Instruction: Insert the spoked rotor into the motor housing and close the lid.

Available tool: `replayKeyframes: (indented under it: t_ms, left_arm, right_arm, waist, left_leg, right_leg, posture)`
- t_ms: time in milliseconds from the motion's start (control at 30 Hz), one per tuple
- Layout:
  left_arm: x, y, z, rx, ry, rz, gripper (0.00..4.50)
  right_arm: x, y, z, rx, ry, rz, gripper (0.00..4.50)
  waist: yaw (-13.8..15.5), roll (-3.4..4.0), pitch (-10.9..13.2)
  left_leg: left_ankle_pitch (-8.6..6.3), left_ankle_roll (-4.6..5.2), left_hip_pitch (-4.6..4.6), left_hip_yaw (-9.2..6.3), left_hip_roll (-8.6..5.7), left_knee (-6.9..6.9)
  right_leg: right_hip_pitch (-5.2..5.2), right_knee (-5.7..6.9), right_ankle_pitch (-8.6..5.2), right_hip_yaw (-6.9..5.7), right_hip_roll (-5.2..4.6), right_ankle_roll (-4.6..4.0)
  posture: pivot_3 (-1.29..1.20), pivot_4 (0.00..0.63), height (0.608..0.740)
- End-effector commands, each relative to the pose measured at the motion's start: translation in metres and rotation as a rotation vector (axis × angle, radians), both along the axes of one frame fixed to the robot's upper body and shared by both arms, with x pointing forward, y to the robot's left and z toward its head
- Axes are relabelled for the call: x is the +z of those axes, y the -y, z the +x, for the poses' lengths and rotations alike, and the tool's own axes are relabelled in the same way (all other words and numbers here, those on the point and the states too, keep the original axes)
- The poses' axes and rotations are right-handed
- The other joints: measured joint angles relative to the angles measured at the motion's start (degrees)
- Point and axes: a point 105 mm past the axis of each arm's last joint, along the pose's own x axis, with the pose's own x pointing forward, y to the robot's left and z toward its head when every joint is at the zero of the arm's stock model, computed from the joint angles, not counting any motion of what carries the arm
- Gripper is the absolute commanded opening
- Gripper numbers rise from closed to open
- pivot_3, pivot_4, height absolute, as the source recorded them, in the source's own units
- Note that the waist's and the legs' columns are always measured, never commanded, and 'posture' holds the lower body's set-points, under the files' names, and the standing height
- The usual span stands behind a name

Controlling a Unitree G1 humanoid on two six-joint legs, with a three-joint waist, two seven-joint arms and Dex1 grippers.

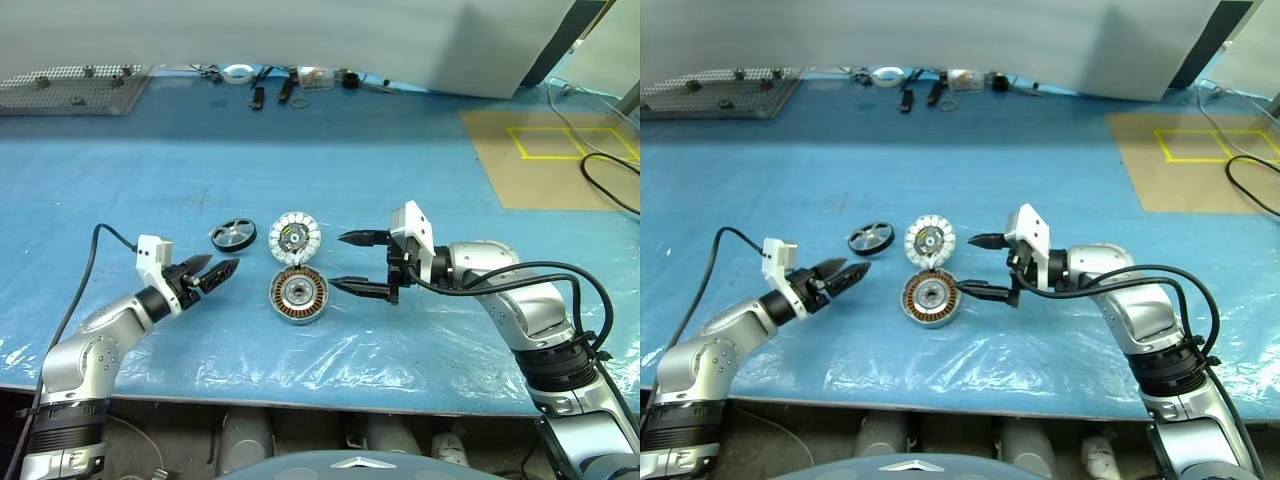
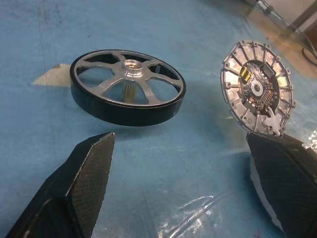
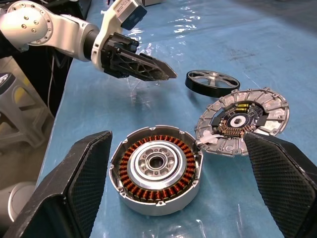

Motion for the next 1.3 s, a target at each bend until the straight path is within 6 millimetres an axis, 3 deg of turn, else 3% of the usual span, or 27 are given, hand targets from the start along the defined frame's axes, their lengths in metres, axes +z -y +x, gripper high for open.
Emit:
replayKeyframes:
  t_ms: [33, 467, 633, 1000, 1133, 1300]
  left_arm:
    - [0.011, 0.0, 0.004, 0.026, -0.025, -0.11, 4.5]
    - [-0.014, -0.005, 0.022, 0.156, -0.236, -0.286, 4.5]
    - [-0.009, 0.003, 0.025, 0.13, -0.23, -0.296, 4.5]
    - [-0.011, -0.007, 0.03, 0.174, -0.215, -0.237, 4.5]
    - [-0.004, -0.017, 0.027, 0.165, -0.178, -0.184, 4.5]
    - [0.002, -0.05, 0.027, 0.164, -0.156, -0.065, 4.5]
  right_arm:
    - [0.01, -0.005, -0.002, 0.016, 0.054, 0.006, 4.47]
    - [0.014, -0.005, 0.003, -0.017, 0.063, -0.01, 4.47]
    - [0.016, -0.005, 0.004, -0.029, 0.061, -0.016, 4.47]
    - [0.015, -0.004, 0.005, -0.047, 0.057, -0.026, 4.47]
    - [0.015, -0.004, 0.004, -0.051, 0.057, -0.028, 4.47]
    - [0.016, -0.005, 0.005, -0.055, 0.056, -0.028, 4.47]
  waist:
    - [0.04, 0.0, 0.0]
    - [0.15, -0.02, 0.0]
    - [0.3, -0.02, 0.0]
    - [0.73, -0.02, 0.0]
    - [0.69, -0.02, 0.01]
    - [0.7, -0.02, 0.01]
  left_leg:
    - [0.0, 0.0, -0.01, 0.0, 0.0, 0.01]
    - [0.01, 0.0, -0.07, -0.02, -0.04, 0.05]
    - [0.01, 0.0, -0.05, -0.04, -0.07, 0.05]
    - [0.01, 0.0, -0.03, -0.06, -0.06, 0.03]
    - [0.01, -0.01, -0.04, -0.13, -0.04, -0.02]
    - [0.01, -0.02, -0.04, -0.15, -0.04, -0.19]
  right_leg:
    - [0.0, 0.0, 0.0, -0.01, 0.0, 0.0]
    - [0.0, -0.01, 0.0, -0.05, 0.0, 0.01]
    - [0.04, -0.02, 0.0, -0.05, -0.01, 0.02]
    - [0.04, -0.03, 0.0, -0.05, -0.01, 0.03]
    - [0.02, -0.08, 0.0, -0.05, -0.01, 0.04]
    - [-0.03, -0.22, 0.0, -0.06, 0.01, 0.05]
  posture:
    - [0.0, 0.15, 0.74]
    - [0.0, 0.15, 0.74]
    - [0.0, 0.15, 0.74]
    - [0.0, 0.15, 0.74]
    - [0.0, 0.15, 0.74]
    - [0.0, 0.15, 0.74]
